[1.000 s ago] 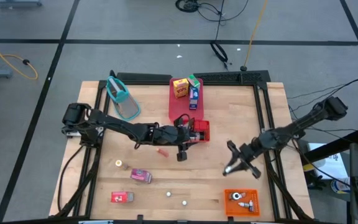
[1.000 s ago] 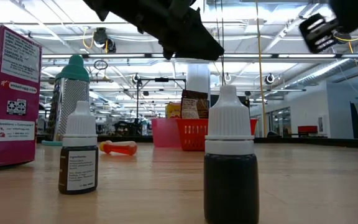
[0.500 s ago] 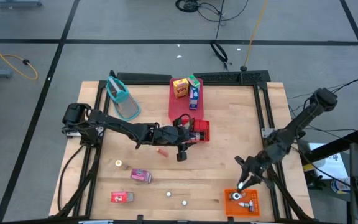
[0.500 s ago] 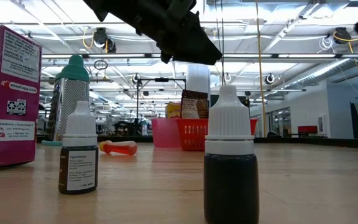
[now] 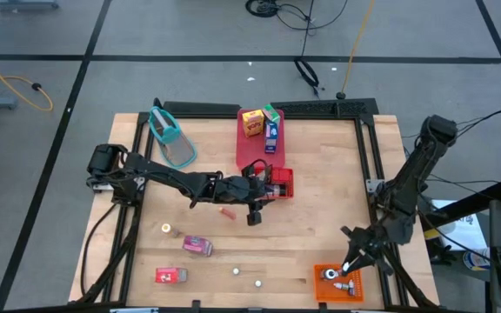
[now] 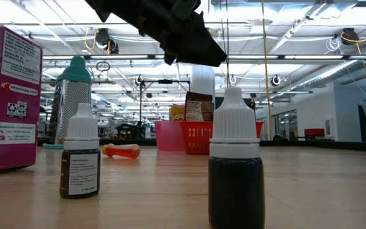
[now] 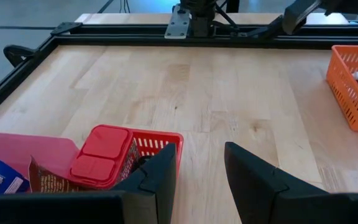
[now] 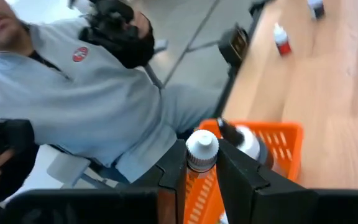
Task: Pick & Place Kitchen Items
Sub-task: Put the top brown food coloring bottle into the orange bin
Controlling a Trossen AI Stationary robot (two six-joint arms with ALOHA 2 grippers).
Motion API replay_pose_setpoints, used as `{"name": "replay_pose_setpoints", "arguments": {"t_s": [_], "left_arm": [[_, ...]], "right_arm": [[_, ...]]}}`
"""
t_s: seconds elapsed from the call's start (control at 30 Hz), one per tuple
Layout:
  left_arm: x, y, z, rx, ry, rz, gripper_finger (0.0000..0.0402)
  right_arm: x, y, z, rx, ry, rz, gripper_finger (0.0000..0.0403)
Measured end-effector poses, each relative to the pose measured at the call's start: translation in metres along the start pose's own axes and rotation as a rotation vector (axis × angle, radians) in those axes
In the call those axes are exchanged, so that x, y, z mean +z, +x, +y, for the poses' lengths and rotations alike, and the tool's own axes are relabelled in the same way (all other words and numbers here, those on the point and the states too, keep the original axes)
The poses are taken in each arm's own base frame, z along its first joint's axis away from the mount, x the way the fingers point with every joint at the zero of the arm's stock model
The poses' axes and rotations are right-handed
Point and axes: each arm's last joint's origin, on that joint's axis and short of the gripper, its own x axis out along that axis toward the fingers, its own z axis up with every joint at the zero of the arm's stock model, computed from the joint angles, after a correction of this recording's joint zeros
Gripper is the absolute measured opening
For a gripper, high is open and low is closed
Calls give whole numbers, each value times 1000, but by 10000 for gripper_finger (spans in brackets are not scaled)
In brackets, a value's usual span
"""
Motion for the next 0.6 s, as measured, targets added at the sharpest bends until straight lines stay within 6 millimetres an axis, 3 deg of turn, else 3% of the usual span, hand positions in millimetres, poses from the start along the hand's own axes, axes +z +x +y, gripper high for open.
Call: {"name": "replay_pose_setpoints", "arguments": {"t_s": [0.33,0.6], "left_arm": [[0,0,0,0,0,-1,136],[0,0,0,0,1,-1,136]], "right_arm": [[-15,6,-2,-54,106,85,63],[-21,11,-6,-115,142,96,111]]}}
